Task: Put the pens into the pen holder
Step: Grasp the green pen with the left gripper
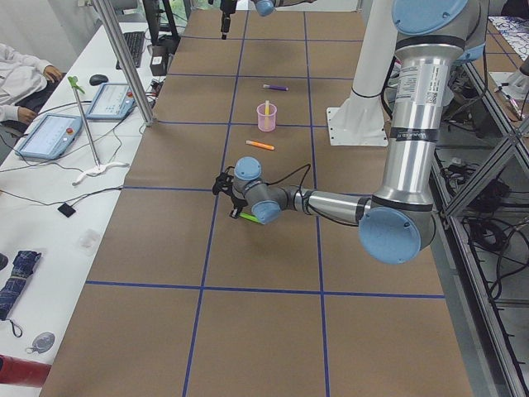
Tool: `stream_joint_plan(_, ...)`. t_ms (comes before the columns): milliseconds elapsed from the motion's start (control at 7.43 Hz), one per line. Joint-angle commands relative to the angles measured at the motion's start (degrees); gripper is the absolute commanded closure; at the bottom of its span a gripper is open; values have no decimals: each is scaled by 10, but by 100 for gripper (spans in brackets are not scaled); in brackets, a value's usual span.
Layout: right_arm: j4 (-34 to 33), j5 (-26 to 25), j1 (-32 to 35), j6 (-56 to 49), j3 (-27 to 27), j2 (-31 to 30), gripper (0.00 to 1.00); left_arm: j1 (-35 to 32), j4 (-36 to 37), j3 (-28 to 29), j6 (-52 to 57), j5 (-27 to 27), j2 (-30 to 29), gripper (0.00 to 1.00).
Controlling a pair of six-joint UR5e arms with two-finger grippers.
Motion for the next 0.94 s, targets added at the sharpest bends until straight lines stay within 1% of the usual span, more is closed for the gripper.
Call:
stream_joint_plan(0,1,1,0,0,0,0,0,-1,0,-7,0,0,2,100)
stream_joint_plan(404,1,2,0,0,-1,0,0,-7,0,-50,0,0,1,100)
stream_joint_plan(538,1,3,0,-1,-1,1,0,-7,-2,-84,1,1,-6,100)
stream_joint_plan(673,1,5,0,-2,-2,0,0,-4,-12,-108,0,32,-35,100)
stream_joint_plan(808,1,5,2,-3,-2,1,0,-3,-18,-115,-2,47,-86,100)
